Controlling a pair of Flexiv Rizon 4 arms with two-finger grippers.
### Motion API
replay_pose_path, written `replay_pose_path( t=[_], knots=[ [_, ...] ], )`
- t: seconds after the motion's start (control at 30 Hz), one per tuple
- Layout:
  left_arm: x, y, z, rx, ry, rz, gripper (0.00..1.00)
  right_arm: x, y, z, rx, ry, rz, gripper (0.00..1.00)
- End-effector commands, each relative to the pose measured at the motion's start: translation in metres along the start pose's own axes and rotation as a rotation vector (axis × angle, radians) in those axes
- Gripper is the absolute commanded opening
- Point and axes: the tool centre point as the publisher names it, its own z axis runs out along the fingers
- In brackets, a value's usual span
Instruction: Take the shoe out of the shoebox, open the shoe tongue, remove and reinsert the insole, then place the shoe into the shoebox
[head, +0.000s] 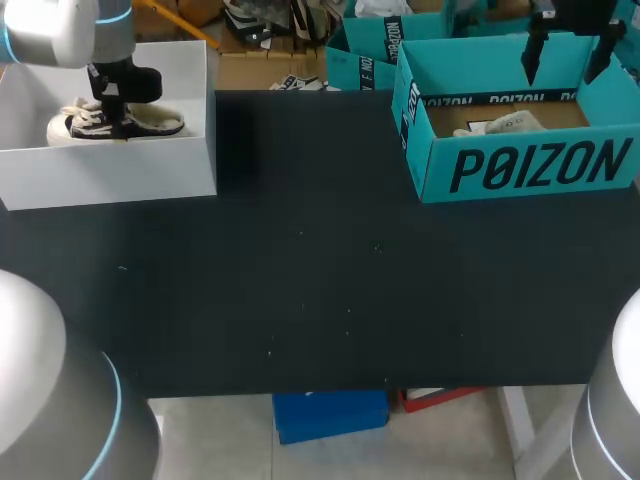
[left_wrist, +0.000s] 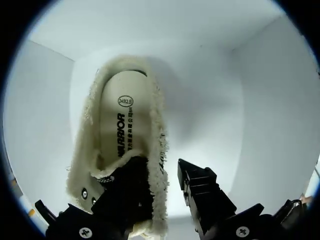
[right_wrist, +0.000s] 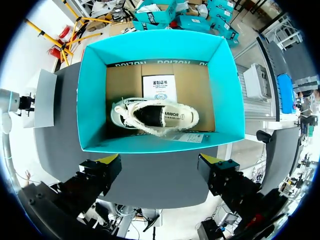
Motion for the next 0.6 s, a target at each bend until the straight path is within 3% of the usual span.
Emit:
replay_pose_path(
  t=[0.03, 0.1, 0.13, 0.17, 0.37, 0.6],
  knots=[
    [-0.005, -0.003, 0.010, -0.007, -0.002, -0.007, 0.26, 0.000, 0.001, 0.000, 0.001, -0.001, 0.000, 1.00],
    [-0.006, -0.003, 0.014, -0.011, -0.004, -0.016, 0.20, 0.000, 0.001, 0.000, 0.001, -0.001, 0.000, 1.00],
    [-0.006, -0.003, 0.015, -0.011, -0.006, -0.021, 0.05, 0.000, 0.001, 0.000, 0.001, -0.001, 0.000, 1.00],
    [-0.007, -0.004, 0.016, -0.009, -0.008, -0.026, 0.00, 0.000, 0.001, 0.000, 0.001, -0.001, 0.000, 1.00],
    [-0.010, -0.006, 0.013, 0.005, -0.008, -0.040, 0.00, 0.000, 0.001, 0.000, 0.001, -0.001, 0.000, 1.00],
    [-0.002, -0.008, -0.029, 0.021, -0.045, -0.016, 0.00, 0.000, 0.001, 0.000, 0.001, -0.001, 0.000, 1.00]
  ],
)
